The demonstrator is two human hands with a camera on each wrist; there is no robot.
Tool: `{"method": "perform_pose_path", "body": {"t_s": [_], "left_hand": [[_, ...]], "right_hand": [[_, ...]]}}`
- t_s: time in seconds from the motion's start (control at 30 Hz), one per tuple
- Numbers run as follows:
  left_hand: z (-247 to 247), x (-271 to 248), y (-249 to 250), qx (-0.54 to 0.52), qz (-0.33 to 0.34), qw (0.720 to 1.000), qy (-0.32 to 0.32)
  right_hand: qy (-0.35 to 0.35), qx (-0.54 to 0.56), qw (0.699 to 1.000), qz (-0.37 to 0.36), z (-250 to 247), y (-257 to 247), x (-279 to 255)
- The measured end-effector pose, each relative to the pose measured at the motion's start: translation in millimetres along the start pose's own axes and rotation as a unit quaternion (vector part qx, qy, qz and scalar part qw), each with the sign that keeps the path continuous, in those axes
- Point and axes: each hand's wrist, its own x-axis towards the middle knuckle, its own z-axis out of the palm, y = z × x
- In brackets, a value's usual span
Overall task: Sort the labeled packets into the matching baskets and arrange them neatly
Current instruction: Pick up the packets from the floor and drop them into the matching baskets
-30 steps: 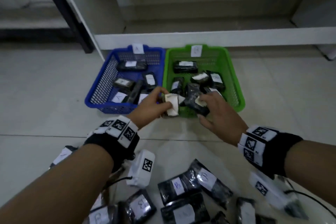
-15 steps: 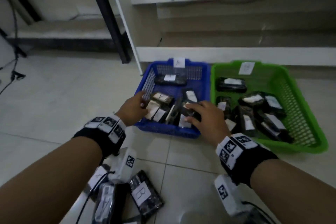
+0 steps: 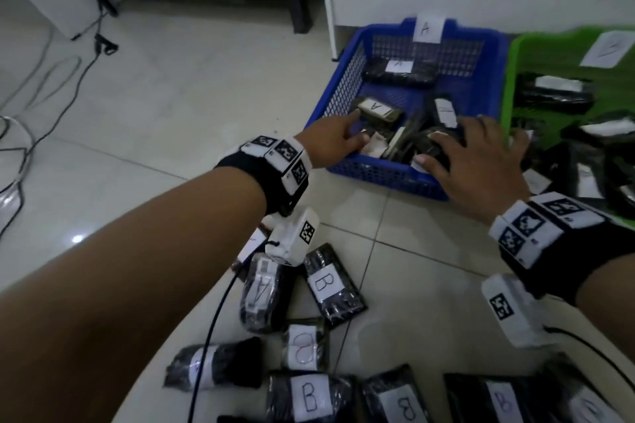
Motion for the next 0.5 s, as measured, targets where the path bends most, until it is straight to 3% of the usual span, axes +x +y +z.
{"method": "perform_pose_path", "body": {"t_s": [0.13,0.23,0.3,0.4,0.5], "left_hand": [[-5.1,-32.5,-21.0,-0.008,0.027,0.999,0.016],[-9.7,-62.0,-49.4,0.032,0.061,0.994,0.089],[-12.0,-82.9,-72.3,0.044,0.042,0.992,0.11],[-8.9,-115.3,-104.2,0.059,-0.017,0.997,0.048],[6.9,-144.0,-125.2,0.044,-0.031,0.999,0.005]], "right_hand": [[0.035,0.006,0.999,-0.008,-2.9,-8.3,-8.1],[0.105,0.044,0.992,-0.047,-7.7,-26.1,-17.8],[0.134,0.077,0.984,-0.083,-10.7,-46.4,-26.2],[0.13,0.108,0.974,-0.149,-7.4,-83.9,-45.5],[0.081,0.144,0.969,-0.183,5.2,-113.7,-72.1]]}}
